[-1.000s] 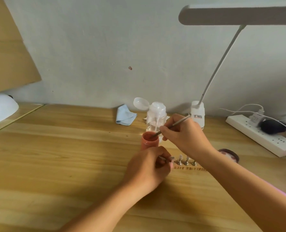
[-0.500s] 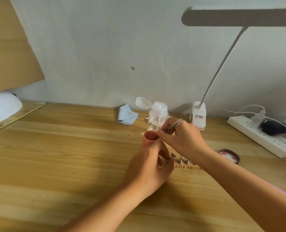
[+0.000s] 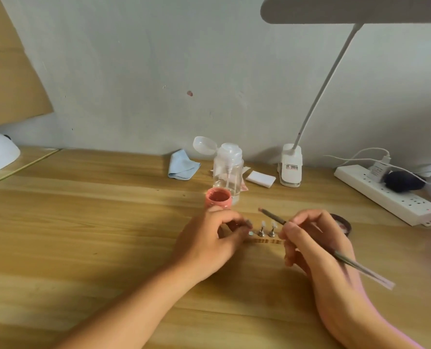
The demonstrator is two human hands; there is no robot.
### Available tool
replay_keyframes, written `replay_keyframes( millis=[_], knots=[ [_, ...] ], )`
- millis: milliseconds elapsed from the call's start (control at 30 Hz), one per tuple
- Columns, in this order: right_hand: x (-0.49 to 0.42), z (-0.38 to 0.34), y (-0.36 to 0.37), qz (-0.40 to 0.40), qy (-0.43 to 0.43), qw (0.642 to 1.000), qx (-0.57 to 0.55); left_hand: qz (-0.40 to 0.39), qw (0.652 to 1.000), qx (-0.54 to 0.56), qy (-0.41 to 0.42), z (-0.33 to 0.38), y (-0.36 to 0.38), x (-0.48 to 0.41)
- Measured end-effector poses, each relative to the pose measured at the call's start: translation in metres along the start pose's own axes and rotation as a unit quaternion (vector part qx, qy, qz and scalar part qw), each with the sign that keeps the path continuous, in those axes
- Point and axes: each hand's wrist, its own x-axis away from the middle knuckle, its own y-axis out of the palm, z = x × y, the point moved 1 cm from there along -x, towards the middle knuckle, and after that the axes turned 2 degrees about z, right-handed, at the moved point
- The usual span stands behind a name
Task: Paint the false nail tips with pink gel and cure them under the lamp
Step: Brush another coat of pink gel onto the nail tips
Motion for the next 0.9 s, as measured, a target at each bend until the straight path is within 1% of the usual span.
replay_keyframes(
  millis=[100,233,600,733,833,900],
  knots=[
    [-0.0025,0.0038,-0.0022,0.002,0.031,1.000,0.000,-0.010,1.000,-0.011,0.012,-0.0027,0.0008,-0.0008],
    [-0.0056,0.0056,-0.0013,-0.010,0.045,0.999,-0.009,-0.002,1.000,0.013,0.009,-0.0044,0.0016,-0.0039],
    [-0.0076,0.0093,0.0024,-0.047,0.024,0.998,0.016,-0.027,0.999,0.027,0.003,-0.0059,0.0025,-0.0037],
    [-0.0088,0.0088,0.0011,-0.032,0.017,0.999,0.013,-0.018,0.999,0.033,0.003,-0.0041,0.0027,-0.0040],
    [-0.0074,0.0054,-0.0011,0.001,-0.023,1.000,0.001,-0.013,0.999,0.031,0.004,-0.0037,0.0020,-0.0035],
    [-0.0077,0.0044,-0.0021,0.000,-0.024,1.000,-0.006,-0.008,0.999,0.031,0.002,-0.0035,0.0021,-0.0034]
  ],
)
